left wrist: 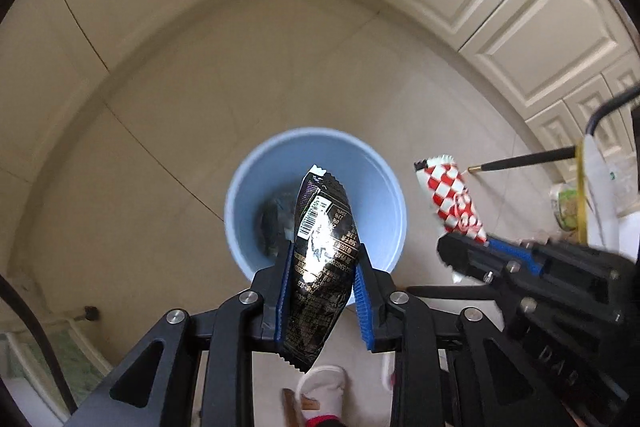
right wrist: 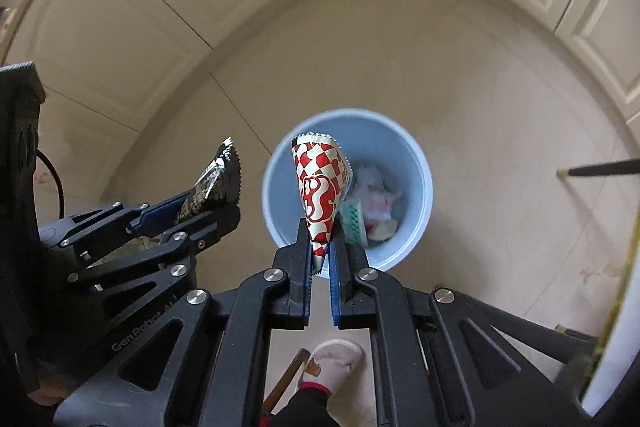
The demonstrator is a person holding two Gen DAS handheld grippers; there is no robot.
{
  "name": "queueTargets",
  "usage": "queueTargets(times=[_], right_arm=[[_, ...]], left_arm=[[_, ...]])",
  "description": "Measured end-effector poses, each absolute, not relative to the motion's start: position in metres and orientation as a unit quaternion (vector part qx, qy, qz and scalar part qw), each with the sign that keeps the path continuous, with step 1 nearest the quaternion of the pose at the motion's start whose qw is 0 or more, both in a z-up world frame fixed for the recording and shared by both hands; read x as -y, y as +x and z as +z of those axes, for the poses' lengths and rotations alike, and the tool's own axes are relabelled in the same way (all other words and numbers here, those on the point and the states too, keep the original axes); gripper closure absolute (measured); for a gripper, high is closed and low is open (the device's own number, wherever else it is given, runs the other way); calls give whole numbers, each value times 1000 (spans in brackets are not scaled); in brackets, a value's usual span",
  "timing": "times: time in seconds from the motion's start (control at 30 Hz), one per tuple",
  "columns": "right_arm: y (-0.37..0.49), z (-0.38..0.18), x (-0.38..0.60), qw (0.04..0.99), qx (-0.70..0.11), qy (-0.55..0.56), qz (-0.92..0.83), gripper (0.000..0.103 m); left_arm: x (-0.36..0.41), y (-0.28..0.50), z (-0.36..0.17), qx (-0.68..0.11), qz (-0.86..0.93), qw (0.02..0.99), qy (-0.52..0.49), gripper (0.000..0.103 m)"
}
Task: Collect trash
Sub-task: 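Carry the black and red-and-white packets with both tools over the bucket, then open both tools to drop the packets into the bucket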
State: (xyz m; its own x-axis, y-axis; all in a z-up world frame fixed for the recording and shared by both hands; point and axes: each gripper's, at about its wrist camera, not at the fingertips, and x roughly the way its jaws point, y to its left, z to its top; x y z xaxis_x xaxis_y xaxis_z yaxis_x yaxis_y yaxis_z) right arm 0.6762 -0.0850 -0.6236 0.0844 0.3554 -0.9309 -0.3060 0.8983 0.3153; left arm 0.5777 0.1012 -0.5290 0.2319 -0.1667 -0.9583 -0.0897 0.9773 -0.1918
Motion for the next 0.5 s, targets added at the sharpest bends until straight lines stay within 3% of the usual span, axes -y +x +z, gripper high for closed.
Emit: queueTargets(times=[0.37, 0.5], right_arm=[[699, -705, 81, 702, -674, 55, 222, 87], [704, -714, 80, 695, -680, 71, 222, 70]], left_arm=[[-142, 647, -592, -644, 20, 754, -124, 40], [-151, 647, -594, -644, 42, 752, -135, 37]])
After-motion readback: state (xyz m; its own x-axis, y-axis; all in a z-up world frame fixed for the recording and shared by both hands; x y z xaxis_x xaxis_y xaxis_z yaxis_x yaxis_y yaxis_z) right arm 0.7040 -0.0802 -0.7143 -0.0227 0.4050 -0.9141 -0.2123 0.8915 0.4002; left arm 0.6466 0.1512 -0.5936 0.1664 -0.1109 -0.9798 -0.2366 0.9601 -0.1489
